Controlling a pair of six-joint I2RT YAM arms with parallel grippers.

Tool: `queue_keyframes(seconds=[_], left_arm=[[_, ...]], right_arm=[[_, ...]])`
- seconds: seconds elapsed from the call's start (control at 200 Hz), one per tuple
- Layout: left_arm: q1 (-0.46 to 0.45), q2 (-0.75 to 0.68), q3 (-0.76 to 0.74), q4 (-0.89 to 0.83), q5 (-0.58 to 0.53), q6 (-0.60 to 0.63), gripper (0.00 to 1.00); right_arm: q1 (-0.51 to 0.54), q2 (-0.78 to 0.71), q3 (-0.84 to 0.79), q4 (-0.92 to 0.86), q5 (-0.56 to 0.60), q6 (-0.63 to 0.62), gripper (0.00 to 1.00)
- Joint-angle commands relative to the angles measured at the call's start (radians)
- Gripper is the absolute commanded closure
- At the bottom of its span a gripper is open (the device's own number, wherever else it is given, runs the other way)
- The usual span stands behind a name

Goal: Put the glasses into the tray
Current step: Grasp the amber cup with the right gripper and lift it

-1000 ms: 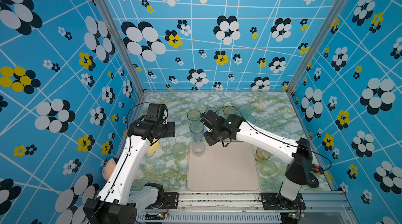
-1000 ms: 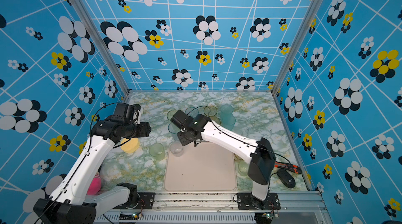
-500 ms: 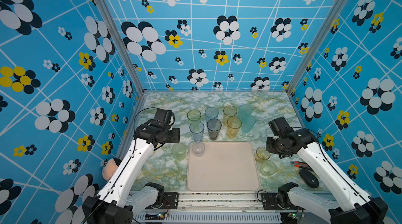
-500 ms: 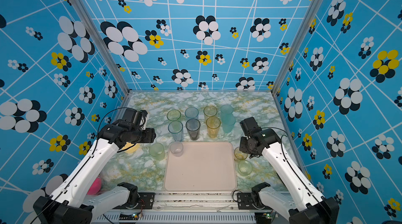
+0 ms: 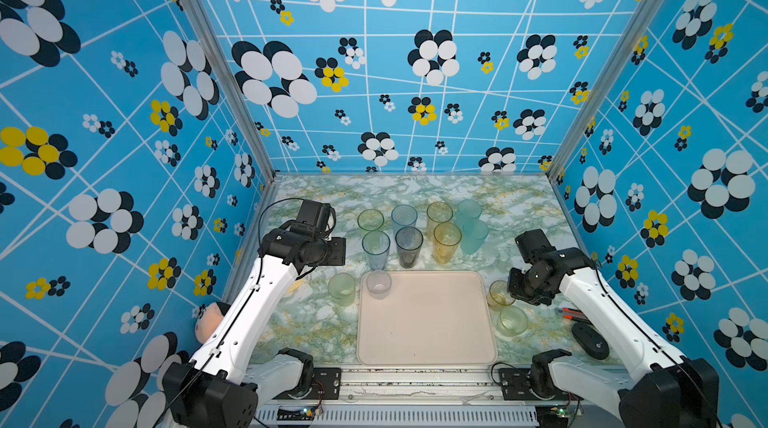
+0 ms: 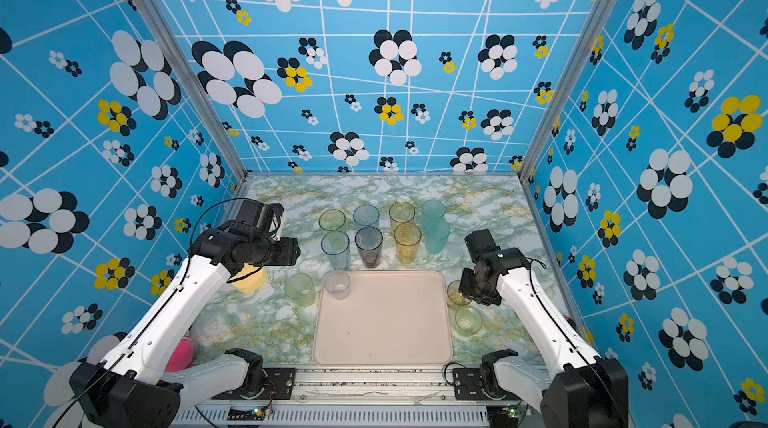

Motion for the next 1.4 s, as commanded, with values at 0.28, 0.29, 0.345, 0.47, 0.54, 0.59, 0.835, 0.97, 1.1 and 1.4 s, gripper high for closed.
queue_keyframes(seconds=[0.28, 0.29, 0.345, 0.47, 0.54, 0.59, 0.835, 0.97, 1.1, 1.4], left_arm=[[0.004, 0.014, 0.027, -0.009, -0.02, 0.02, 0.35], [0.005, 0.014, 0.026, -0.009, -0.02, 0.02, 0.35], [0.007, 0.014, 0.028, -0.009, -0.02, 0.02, 0.35], [0.013, 0.014, 0.029, -0.013, -0.023, 0.023, 0.35], [0.015, 0.014, 0.031, -0.016, -0.026, 0.025, 0.35], [0.016, 0.013, 0.033, -0.018, -0.025, 0.025, 0.35], [0.023, 0.019, 0.038, -0.019, -0.027, 0.028, 0.35], [0.024, 0.028, 0.046, -0.018, -0.031, 0.027, 0.35], [0.023, 0.04, 0.054, -0.012, -0.032, 0.025, 0.35], [0.02, 0.032, 0.041, -0.001, -0.028, 0.004, 0.36]], right_arm=[[-0.048, 0.077, -0.036, 0.071, -0.019, -0.045, 0.77], [-0.048, 0.078, -0.036, 0.072, -0.019, -0.046, 0.77], [-0.051, 0.086, -0.042, 0.082, -0.018, -0.049, 0.78], [-0.053, 0.103, -0.043, 0.09, -0.016, -0.057, 0.82], [-0.054, 0.11, -0.042, 0.09, -0.019, -0.066, 0.86], [-0.053, 0.108, -0.039, 0.09, -0.019, -0.07, 0.9], [-0.048, 0.054, 0.058, 0.038, -0.001, -0.112, 0.97], [0.034, 0.033, 0.183, -0.03, 0.022, -0.115, 0.98], [0.223, 0.079, 0.297, -0.054, 0.031, -0.071, 0.97], [0.571, 0.387, 0.47, 0.018, 0.053, -0.032, 0.97]])
